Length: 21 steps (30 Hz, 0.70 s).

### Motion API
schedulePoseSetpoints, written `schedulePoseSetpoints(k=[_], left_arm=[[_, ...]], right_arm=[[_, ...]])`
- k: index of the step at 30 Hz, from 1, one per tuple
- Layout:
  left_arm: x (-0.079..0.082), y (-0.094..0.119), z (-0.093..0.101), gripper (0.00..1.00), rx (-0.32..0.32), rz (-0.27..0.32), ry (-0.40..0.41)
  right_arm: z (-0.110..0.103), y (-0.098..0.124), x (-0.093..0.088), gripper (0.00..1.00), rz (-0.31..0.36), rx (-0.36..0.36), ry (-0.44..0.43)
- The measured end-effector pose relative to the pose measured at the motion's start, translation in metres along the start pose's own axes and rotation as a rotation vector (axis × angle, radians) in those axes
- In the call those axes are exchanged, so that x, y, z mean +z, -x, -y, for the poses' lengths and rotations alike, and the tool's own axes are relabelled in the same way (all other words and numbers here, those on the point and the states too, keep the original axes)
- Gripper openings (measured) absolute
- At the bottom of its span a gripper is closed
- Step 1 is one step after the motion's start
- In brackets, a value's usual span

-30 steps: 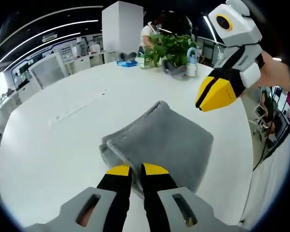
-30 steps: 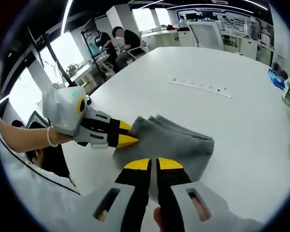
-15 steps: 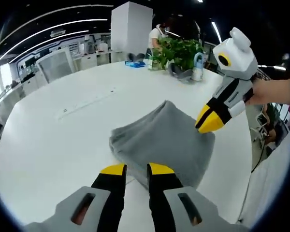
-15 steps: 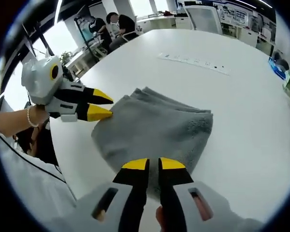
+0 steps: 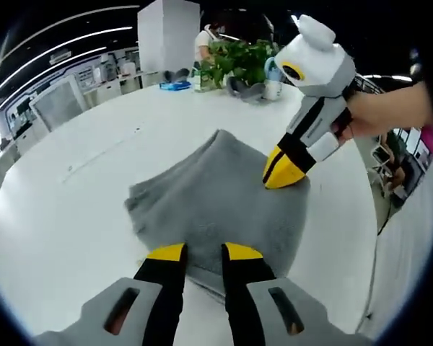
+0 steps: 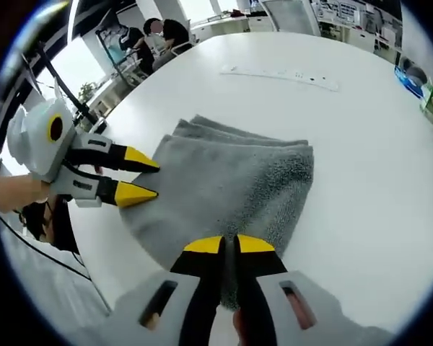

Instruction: Fold the towel on the table until its edges align and the towel forms a compact rectangular stack.

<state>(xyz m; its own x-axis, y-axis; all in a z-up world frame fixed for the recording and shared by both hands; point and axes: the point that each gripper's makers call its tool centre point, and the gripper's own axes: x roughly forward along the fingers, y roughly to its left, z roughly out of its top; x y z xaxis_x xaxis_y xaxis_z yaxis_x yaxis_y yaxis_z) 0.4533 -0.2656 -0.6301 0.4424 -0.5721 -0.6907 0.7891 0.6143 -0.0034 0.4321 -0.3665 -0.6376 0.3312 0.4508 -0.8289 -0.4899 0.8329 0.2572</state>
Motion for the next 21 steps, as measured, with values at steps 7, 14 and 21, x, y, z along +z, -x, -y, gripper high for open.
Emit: schedulePoseSetpoints(k=[7,14,21], left_arm=[[0.011,-0.014,-0.012,0.20,0.011,0.014,0.021],[0.018,-0.020,-0.025,0.20,0.025,0.054,0.094],[0.027,-0.005,-0.026,0.23,0.029,0.110,0.153]], right_arm=[[0.017,-0.006,0.015,0.03,0.013,-0.010,-0.034],[0.027,-0.011,0.030,0.03,0.025,-0.021,-0.039],[0.019,0.002,0.036,0.01,0.107,-0.020,0.012]])
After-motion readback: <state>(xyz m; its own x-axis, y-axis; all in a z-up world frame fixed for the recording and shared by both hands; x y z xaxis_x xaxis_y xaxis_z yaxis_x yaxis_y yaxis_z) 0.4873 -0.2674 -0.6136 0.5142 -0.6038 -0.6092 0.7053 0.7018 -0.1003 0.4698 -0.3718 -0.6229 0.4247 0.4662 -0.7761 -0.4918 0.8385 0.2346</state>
